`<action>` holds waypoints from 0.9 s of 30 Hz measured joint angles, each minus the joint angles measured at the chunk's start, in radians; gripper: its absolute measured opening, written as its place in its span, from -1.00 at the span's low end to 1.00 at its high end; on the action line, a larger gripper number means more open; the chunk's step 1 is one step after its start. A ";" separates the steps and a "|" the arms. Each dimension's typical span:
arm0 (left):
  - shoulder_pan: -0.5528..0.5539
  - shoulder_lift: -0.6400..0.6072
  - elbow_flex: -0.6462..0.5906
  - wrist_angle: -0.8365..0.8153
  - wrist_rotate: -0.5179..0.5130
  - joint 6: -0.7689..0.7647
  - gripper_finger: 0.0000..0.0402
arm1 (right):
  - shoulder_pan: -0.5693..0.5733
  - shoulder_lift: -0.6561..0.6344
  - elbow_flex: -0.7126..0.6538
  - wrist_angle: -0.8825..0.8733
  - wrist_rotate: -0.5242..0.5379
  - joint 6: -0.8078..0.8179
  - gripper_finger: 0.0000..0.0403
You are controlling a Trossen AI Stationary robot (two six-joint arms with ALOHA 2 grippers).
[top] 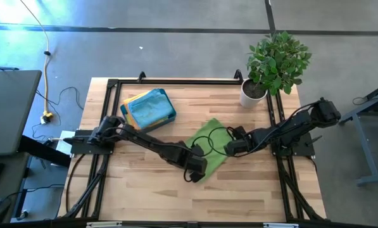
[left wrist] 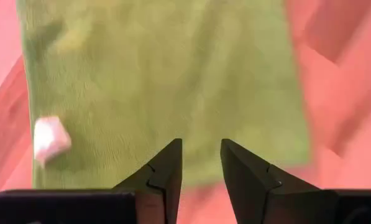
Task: Fold microfiber towels
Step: Fold the green microfiber cloth
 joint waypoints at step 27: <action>-0.161 -0.137 0.541 -0.739 -0.185 0.306 -0.50 | 0.162 0.245 0.603 -0.406 0.157 0.050 -1.00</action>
